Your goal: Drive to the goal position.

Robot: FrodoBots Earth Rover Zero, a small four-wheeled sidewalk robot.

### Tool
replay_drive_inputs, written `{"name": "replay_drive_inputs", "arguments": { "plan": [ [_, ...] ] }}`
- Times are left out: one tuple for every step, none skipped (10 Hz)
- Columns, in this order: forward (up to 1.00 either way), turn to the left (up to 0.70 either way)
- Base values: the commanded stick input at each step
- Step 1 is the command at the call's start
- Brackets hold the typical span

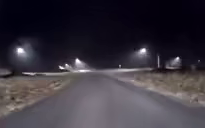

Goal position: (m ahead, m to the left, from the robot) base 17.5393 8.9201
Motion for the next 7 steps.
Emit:
{"name": "replay_drive_inputs", "arguments": {
  "plan": [
    [1.0,0.11],
    [1.0,0.11],
    [1.0,0.11],
    [1.0,0.11],
    [1.0,0.11],
    [1.0,0.11],
    [1.0,0.11]
  ]
}}
